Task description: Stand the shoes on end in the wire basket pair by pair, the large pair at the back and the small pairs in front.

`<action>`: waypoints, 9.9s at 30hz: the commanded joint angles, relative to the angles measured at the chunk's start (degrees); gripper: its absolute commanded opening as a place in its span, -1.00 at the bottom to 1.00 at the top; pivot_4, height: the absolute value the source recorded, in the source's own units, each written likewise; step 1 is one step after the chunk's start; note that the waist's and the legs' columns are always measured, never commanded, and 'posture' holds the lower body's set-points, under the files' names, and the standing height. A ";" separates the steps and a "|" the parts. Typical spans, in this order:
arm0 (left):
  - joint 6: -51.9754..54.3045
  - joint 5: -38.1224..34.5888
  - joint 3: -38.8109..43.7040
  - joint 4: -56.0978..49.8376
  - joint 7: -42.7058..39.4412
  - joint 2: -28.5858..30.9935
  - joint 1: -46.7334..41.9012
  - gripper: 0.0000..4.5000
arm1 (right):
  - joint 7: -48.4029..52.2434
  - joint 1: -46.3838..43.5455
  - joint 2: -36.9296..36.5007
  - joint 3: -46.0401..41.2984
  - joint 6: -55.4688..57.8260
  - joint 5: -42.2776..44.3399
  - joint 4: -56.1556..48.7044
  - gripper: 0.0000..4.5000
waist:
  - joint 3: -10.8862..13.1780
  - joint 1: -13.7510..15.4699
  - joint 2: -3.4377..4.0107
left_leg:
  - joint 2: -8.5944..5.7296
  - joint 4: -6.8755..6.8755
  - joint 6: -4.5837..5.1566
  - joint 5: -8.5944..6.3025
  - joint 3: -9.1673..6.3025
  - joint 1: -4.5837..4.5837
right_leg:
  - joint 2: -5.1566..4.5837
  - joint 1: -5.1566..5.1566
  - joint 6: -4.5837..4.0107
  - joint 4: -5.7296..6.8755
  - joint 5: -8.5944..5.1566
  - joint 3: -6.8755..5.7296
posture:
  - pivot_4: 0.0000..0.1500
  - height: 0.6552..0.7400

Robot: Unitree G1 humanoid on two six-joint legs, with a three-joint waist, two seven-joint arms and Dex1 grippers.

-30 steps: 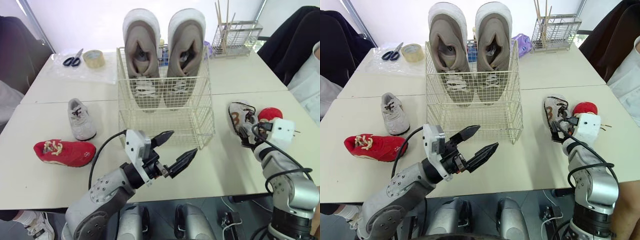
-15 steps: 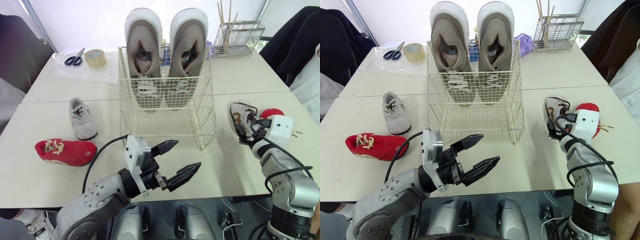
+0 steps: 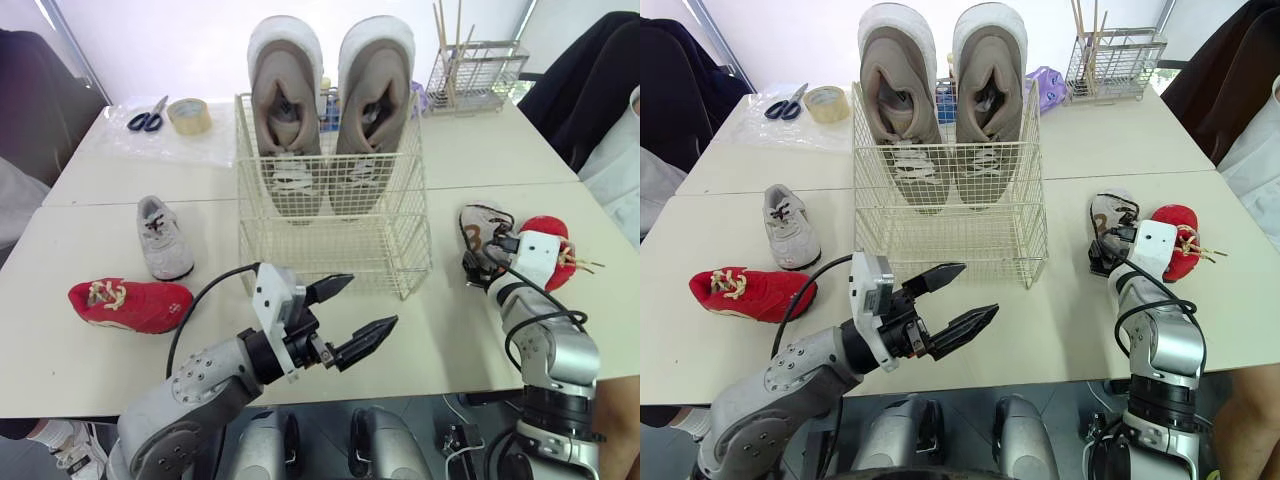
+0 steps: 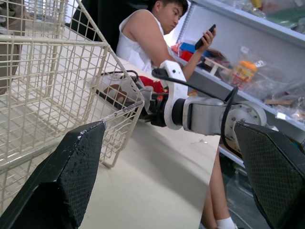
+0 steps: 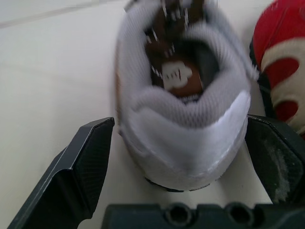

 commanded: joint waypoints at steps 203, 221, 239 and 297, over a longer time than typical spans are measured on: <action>-5.54 -37.79 53.04 18.06 26.42 32.06 3.85 0.99 | 79.91 -50.82 -26.10 9.46 9.04 39.64 4.95 1.00 | 0.62 -1.14 -0.54 | 0.13 -0.57 -0.30 0.16 -0.12 0.03 | -0.12 0.00 -0.20 -0.47 0.13 -0.16 | 1.00 1.00; 17.59 -1.09 21.04 90.19 -22.64 46.39 -37.52 0.99 | 79.71 -31.45 -33.20 22.70 0.99 31.13 -19.96 1.00 | 0.55 -0.04 -0.99 | 0.02 -0.62 -0.66 0.34 0.34 -0.13 | 0.02 -0.37 -0.12 -0.31 0.13 -0.14 | 1.00 1.00; 5.99 24.20 18.85 111.94 -30.42 31.63 -57.35 -0.50 | 73.09 -28.91 -34.55 25.61 1.81 28.13 -20.72 1.00 | 0.61 0.20 -1.30 | 0.06 -0.41 -0.61 0.36 0.31 -0.12 | -0.04 -0.44 -0.11 0.07 0.12 -0.08 | 1.00 1.00; -27.18 28.40 13.45 25.44 -0.25 4.26 -26.17 -0.50 | 61.22 -25.86 -42.68 11.17 20.82 44.90 -18.50 1.00 | 0.75 0.63 -1.72 | -0.04 -0.37 -0.35 0.24 0.08 0.09 | -0.17 -0.12 -0.11 0.12 0.13 -0.12 | 1.00 1.00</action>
